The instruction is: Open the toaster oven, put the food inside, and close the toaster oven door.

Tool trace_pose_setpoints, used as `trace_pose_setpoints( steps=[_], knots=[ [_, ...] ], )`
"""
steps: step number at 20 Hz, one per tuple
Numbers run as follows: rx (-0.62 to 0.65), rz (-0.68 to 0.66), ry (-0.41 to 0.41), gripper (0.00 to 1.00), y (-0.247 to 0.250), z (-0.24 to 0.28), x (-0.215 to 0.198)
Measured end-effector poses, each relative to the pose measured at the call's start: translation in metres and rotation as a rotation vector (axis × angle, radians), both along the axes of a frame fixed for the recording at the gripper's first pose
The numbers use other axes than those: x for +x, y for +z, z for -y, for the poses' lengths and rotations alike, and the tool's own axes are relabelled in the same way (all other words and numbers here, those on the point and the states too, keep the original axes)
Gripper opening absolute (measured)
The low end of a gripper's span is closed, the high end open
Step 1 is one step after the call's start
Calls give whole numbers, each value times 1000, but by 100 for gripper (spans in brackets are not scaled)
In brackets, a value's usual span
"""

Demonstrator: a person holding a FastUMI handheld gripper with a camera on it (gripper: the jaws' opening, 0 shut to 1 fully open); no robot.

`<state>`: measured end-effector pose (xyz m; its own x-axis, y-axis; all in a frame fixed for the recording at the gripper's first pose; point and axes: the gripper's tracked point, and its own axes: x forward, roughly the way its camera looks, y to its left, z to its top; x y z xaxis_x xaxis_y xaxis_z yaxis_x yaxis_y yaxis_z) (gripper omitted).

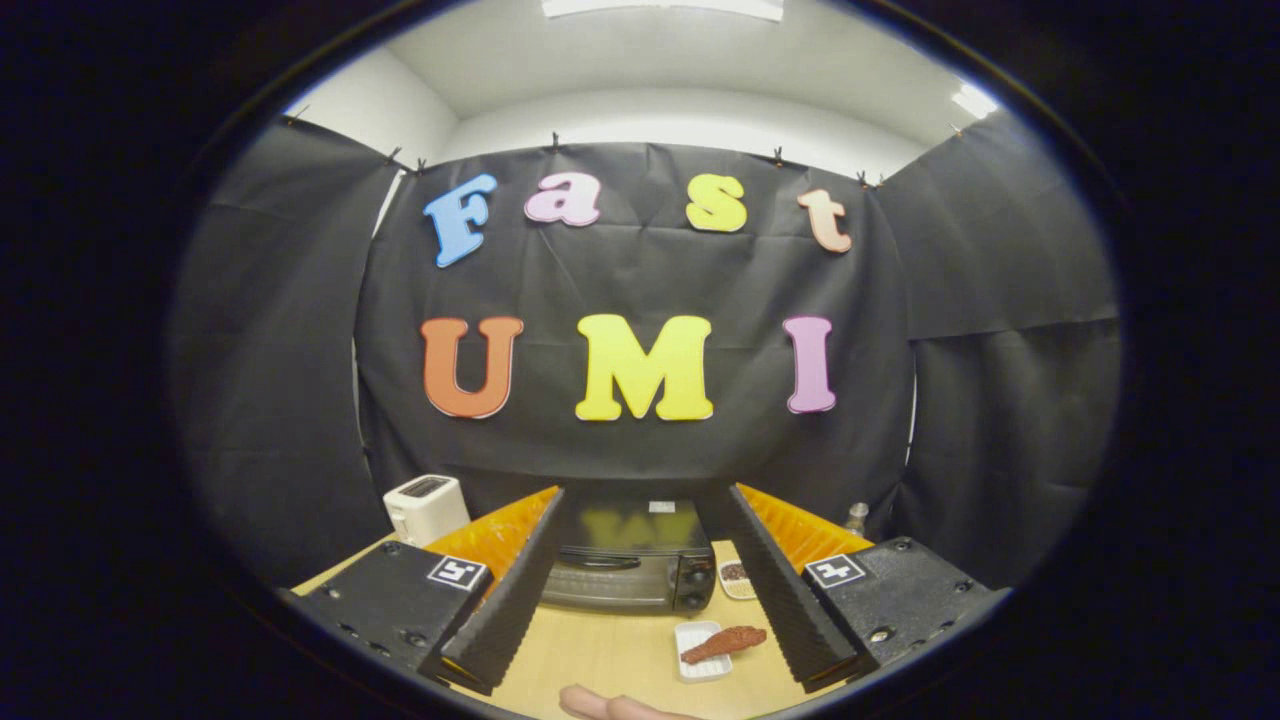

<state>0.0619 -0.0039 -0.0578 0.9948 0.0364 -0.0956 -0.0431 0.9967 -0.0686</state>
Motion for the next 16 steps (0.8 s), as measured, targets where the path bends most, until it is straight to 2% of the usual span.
trace_pose_setpoints(
  steps=[3,7,10,16],
  knots=[
    [-21,-11,13,100,-13,2,33],
    [-74,-68,-42,100,-48,18,80],
    [-74,-162,-60,100,-85,21,112],
    [-5,-338,20,100,-163,-11,169]
  ],
)
